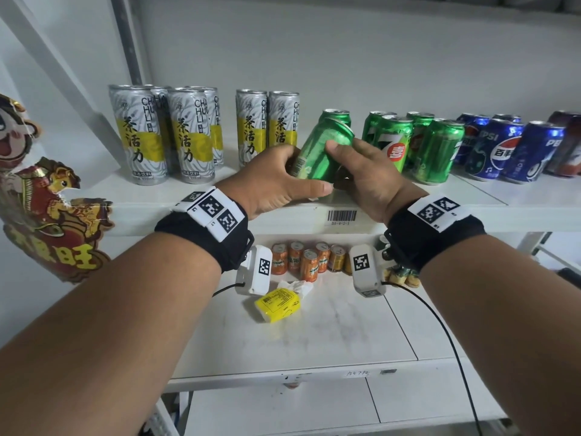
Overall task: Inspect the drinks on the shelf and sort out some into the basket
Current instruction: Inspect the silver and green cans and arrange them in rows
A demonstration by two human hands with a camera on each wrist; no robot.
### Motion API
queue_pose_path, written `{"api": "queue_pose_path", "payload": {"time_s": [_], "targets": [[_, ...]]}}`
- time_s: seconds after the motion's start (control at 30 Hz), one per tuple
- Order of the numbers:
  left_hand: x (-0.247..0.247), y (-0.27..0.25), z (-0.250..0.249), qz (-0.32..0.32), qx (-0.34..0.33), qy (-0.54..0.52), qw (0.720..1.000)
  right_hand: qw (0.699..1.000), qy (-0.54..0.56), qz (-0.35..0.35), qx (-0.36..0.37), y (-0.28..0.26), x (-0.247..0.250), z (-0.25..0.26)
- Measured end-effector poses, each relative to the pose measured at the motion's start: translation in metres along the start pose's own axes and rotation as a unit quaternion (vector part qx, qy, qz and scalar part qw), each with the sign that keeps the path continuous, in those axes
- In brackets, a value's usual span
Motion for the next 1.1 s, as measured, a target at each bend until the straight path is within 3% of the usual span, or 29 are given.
{"api": "queue_pose_path", "payload": {"time_s": [0.2,0.33,0.47,0.63,0.83,1.1], "targets": [[0.005,0.0,0.002,-0.028,0.002,-0.003,1.0,1.0,-0.015,0.01,0.002,0.0,-0.001,0.001],[0.0,0.0,0.003,0.007,0.0,-0.079,0.997,1.0,0.014,-0.005,-0.016,-0.001,0.0,0.001],[-0.004,0.001,-0.001,0.007,-0.011,-0.043,0.999,0.998,0.048,-0.021,-0.028,-0.003,0.003,0.0],[-0.007,0.003,-0.001,0.018,-0.001,-0.014,1.0,1.0,-0.007,-0.008,-0.01,-0.005,0.001,0.003],[-0.006,-0.002,-0.001,0.038,0.02,-0.121,0.992,1.0,-0.011,0.005,0.001,-0.008,-0.003,0.008],[-0.013,-0.001,-0.001,0.081,0.027,-0.134,0.987,1.0,0.019,0.012,-0.017,-0.006,-0.001,0.003]]}}
Point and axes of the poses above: each hand's wrist, its own y-axis towards the middle knuckle, its own x-axis out of the back of the hand, z = x × y, the point moved 8 cm from there along y, towards the middle knuckle, and after that the axes turned 10 degrees about x, right-handed, at the moved point
